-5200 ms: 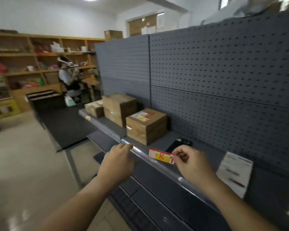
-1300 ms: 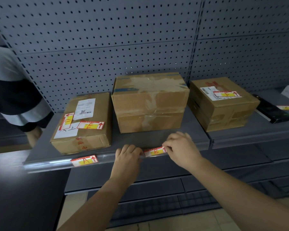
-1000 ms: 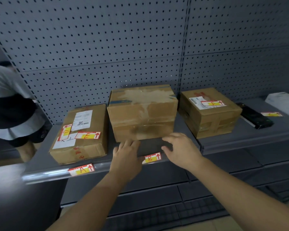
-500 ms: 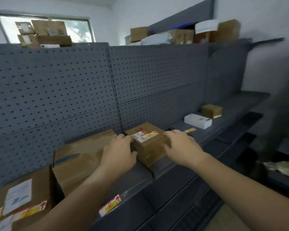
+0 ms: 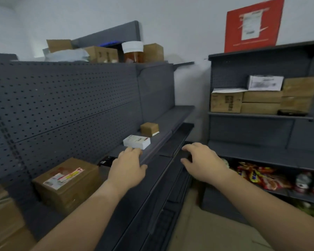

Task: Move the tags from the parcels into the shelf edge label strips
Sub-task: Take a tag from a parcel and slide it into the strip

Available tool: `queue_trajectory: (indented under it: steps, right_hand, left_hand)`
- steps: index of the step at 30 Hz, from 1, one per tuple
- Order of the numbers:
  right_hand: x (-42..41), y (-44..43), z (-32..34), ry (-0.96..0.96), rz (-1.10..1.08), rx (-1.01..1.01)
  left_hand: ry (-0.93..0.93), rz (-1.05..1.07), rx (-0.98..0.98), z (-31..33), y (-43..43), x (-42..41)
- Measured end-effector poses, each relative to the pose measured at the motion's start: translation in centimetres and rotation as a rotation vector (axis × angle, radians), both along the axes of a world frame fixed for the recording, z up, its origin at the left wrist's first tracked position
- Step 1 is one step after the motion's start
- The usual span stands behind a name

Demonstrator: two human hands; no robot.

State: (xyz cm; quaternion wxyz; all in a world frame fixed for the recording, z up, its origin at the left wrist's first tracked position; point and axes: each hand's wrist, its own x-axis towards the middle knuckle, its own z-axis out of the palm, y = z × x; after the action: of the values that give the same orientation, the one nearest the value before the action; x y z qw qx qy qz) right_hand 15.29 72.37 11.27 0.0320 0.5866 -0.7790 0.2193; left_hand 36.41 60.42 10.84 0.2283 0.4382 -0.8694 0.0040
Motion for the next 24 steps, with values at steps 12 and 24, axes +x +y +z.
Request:
queue_trajectory:
  steps: [12,24]
  right_hand:
    - [-16.9,-7.8,-0.6,-0.061,0.064,-0.009]
    - [-21.6,-26.2,-5.0,-0.108,0.221,0.034]
  left_hand:
    - [0.024,0.055,0.064,-0.7,-6.6,-16.9]
    - [0.065,0.209,0.126,-4.6,-22.2,-20.3]
